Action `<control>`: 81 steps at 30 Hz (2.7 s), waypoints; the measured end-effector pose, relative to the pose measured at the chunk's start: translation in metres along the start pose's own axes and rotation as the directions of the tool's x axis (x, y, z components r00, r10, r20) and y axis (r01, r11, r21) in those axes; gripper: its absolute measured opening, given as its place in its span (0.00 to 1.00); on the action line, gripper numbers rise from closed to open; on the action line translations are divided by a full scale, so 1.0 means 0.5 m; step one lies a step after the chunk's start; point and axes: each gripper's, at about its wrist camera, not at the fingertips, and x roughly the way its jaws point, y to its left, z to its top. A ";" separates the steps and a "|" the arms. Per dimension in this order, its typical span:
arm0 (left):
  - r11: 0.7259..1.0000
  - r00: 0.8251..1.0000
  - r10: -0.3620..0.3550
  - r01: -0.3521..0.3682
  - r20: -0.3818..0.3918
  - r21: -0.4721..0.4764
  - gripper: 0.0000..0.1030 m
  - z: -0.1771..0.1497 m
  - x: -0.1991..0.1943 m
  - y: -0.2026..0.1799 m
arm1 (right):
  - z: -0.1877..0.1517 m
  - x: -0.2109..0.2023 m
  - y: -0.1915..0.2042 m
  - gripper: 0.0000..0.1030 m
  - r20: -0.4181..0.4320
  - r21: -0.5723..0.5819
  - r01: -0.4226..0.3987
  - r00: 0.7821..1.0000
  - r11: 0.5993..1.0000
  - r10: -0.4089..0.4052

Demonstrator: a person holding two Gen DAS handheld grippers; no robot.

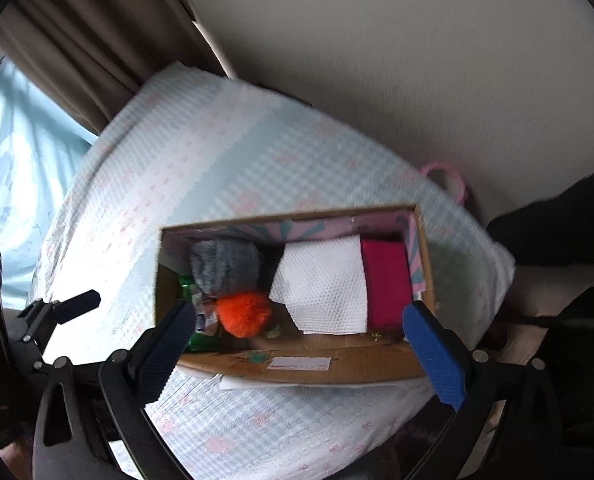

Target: Organize soft objects

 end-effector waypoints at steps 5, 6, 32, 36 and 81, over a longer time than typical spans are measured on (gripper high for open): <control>0.999 0.991 0.011 -0.004 0.135 -0.052 1.00 -0.025 -0.153 0.016 | -0.016 -0.135 0.045 1.00 0.126 -0.059 0.047 0.991 0.997 -0.039; 0.998 0.987 0.017 -0.008 0.161 -0.059 1.00 -0.032 -0.179 0.019 | -0.021 -0.164 0.054 1.00 0.153 -0.066 0.053 0.987 0.996 -0.042; 0.992 0.769 0.126 -0.083 0.627 -0.097 1.00 -0.240 -0.619 0.053 | -0.189 -0.535 0.173 1.00 0.532 -0.035 0.193 0.834 0.981 -0.145; 0.993 0.761 0.120 -0.082 0.638 -0.089 1.00 -0.244 -0.626 0.050 | -0.193 -0.544 0.169 1.00 0.551 -0.023 0.201 0.820 0.979 -0.155; 0.992 0.736 0.126 -0.086 0.665 -0.093 1.00 -0.229 -0.620 0.037 | -0.182 -0.549 0.173 1.00 0.575 -0.033 0.205 0.804 0.978 -0.149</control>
